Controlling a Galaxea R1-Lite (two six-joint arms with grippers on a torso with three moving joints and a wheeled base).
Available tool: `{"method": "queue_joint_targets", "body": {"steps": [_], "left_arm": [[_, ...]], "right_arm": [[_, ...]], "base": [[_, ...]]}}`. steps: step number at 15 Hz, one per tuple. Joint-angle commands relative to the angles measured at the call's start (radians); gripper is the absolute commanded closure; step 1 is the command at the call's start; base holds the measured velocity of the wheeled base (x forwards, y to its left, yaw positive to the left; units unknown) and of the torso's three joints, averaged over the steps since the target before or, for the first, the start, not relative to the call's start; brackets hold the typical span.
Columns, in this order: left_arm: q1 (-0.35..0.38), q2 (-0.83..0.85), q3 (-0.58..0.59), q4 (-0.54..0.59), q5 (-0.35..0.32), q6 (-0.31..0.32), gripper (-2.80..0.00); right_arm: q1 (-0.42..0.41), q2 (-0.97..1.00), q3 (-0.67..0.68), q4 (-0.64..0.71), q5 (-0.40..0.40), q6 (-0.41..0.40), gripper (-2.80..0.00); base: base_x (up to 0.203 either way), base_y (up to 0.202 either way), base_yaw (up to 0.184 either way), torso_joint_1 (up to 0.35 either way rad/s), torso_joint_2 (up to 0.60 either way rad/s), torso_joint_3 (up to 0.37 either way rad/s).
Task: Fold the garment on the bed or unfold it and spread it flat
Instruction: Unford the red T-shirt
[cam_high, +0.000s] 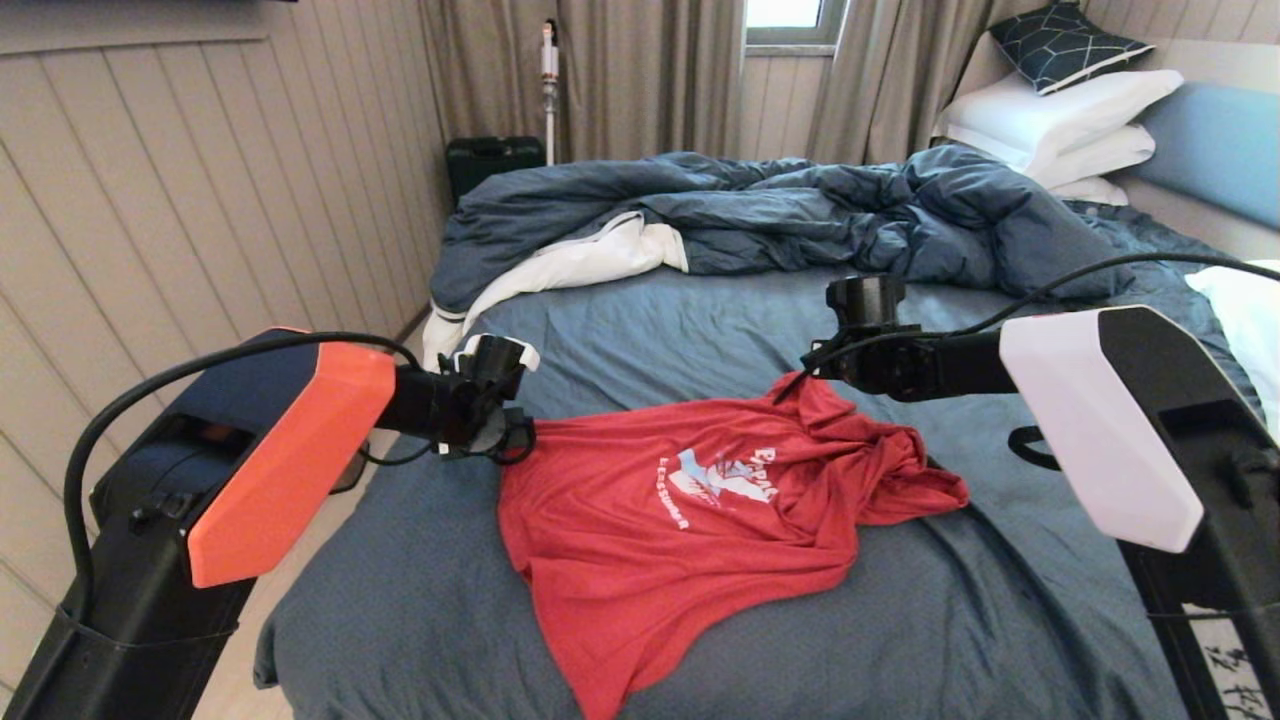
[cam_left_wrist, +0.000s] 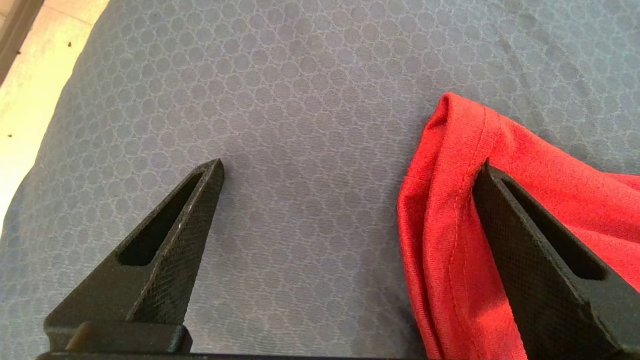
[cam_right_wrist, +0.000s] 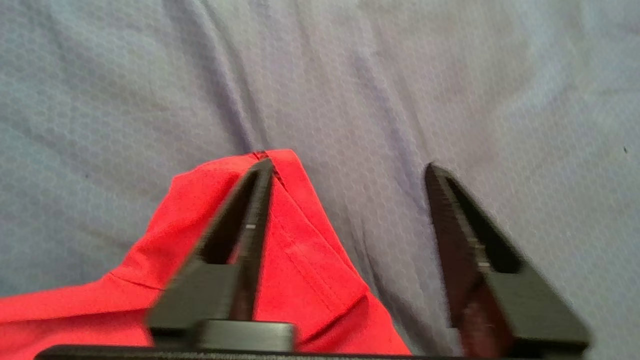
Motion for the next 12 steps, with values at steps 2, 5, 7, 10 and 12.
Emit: {"method": "queue_joint_targets", "body": {"steps": [2,5,7,10,12], "left_arm": [[-0.001,-0.010,0.002,0.002,0.003,-0.003,-2.80],[0.000,-0.028,0.003,0.008,0.001,-0.005,-2.80],[0.000,-0.048,0.013,0.010,0.001,-0.004,-2.80],[-0.003,-0.073,0.040,0.007,0.001,-0.003,-2.80],[-0.012,-0.083,0.057,0.005,-0.002,-0.003,-2.80]], "right_arm": [[0.009,-0.117,0.023,0.097,-0.004,0.066,-2.80],[0.060,-0.281,0.091,0.409,0.064,0.182,-2.80],[0.139,-0.372,0.163,0.620,0.152,0.223,-2.80],[0.267,-0.423,0.297,0.737,0.193,0.269,-2.80],[0.284,-0.422,0.360,0.740,0.195,0.299,-2.80]], "base": [[0.000,0.000,0.000,0.000,0.00,0.000],[0.000,0.000,0.000,0.000,0.00,0.000],[0.000,0.000,0.000,0.000,0.00,0.000],[0.000,0.000,0.000,0.000,0.00,0.000],[0.000,0.000,0.000,0.000,0.00,0.000]]}}
